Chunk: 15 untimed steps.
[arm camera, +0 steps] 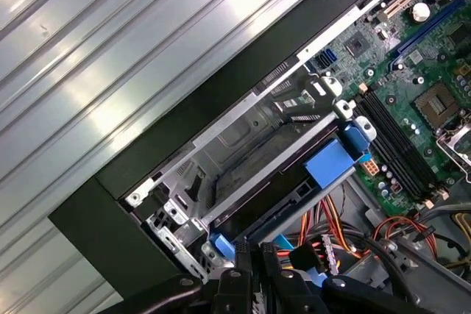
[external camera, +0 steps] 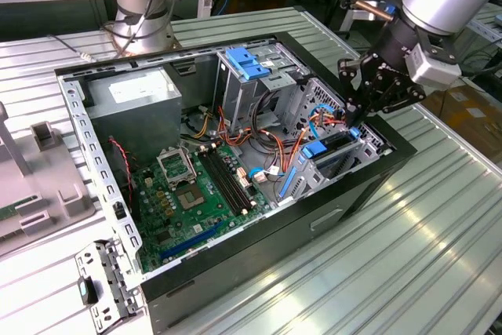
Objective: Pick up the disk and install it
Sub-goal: 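Insert the first disk wire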
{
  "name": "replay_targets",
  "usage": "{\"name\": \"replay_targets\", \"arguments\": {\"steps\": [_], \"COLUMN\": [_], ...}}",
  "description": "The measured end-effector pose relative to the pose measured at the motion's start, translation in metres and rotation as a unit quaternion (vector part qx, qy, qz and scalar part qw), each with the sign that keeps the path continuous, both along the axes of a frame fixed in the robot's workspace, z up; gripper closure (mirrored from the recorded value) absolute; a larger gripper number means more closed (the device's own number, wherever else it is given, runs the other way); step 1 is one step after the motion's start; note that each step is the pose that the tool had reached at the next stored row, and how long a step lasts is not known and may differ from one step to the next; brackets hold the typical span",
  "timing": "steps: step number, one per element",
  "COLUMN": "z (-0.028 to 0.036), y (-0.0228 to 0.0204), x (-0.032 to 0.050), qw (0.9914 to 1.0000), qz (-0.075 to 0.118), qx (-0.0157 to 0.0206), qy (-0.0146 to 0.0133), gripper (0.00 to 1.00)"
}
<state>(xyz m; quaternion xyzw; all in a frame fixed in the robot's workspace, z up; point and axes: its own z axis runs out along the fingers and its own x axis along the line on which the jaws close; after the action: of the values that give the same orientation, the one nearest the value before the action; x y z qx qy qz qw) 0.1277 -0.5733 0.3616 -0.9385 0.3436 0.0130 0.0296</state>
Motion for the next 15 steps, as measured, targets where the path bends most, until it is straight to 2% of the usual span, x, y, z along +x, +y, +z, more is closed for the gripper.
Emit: {"name": "replay_targets", "arguments": {"steps": [8,10,14,15], "z": [-0.0058,-0.0075,-0.0100,-0.0105], "y": [-0.0018,-0.0019,-0.0019,-0.0019], "x": [-0.0140,-0.0150,-0.0151,-0.0150], "qw": [1.00000,0.99999,0.99953,0.99896], "qz": [-0.002,-0.004,-0.031,-0.046], "qx": [0.0000,0.0000,-0.0001,-0.0001], "qy": [0.0000,0.0000,0.0000,0.0000], "gripper": [0.83,0.83,0.83,0.83]}}
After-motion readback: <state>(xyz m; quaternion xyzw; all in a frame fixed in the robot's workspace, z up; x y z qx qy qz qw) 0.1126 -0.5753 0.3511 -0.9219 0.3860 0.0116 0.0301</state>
